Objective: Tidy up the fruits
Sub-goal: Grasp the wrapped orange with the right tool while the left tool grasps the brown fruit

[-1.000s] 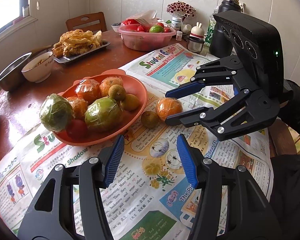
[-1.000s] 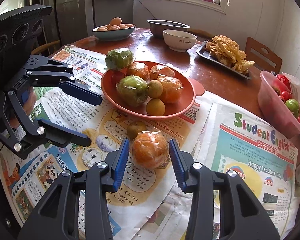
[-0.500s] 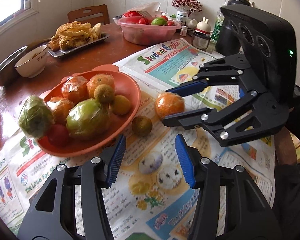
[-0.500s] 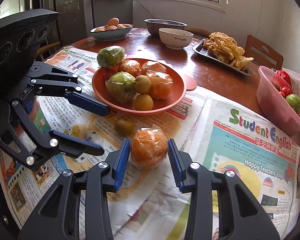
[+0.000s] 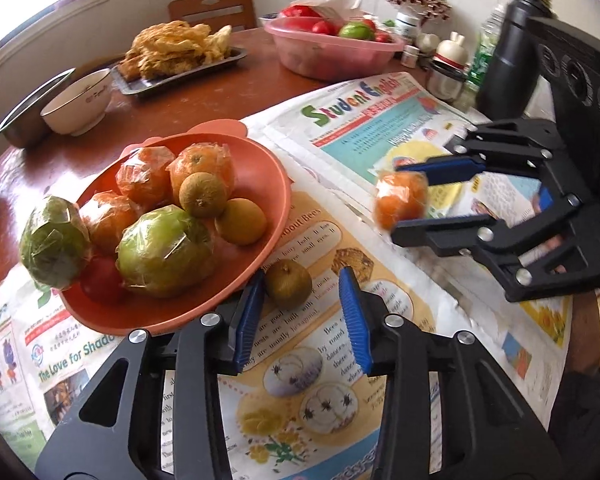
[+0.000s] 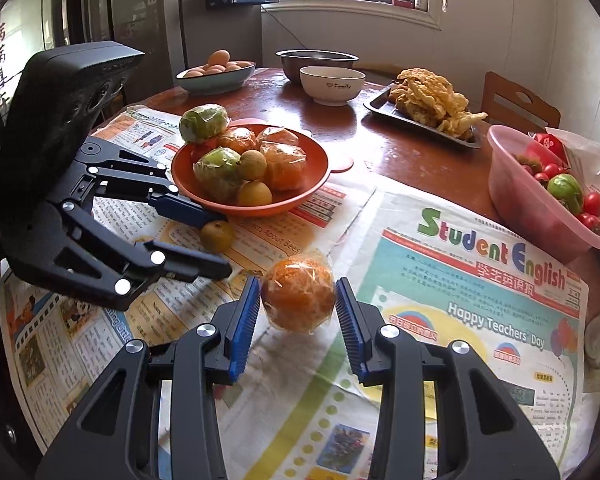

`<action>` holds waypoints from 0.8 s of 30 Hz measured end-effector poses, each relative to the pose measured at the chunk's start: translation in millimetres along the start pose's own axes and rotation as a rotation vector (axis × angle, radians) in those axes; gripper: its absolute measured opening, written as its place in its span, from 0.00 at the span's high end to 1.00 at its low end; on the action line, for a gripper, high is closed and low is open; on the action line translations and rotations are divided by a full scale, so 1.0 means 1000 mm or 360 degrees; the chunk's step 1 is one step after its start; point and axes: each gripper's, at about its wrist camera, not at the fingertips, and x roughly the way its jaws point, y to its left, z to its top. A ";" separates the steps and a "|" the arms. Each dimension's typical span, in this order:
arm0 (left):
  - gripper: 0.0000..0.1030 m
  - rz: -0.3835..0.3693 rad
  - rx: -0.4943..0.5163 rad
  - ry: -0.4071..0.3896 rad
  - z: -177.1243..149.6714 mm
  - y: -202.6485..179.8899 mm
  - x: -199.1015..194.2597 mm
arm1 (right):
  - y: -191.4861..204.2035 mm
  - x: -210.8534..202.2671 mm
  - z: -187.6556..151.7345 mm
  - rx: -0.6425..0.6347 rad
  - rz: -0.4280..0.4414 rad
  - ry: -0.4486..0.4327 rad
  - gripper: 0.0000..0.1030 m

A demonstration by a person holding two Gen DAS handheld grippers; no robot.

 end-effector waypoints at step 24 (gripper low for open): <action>0.85 0.0109 -0.0041 -0.0003 -0.002 -0.008 -0.006 | -0.008 -0.016 0.001 0.0015 0.0018 -0.0049 0.64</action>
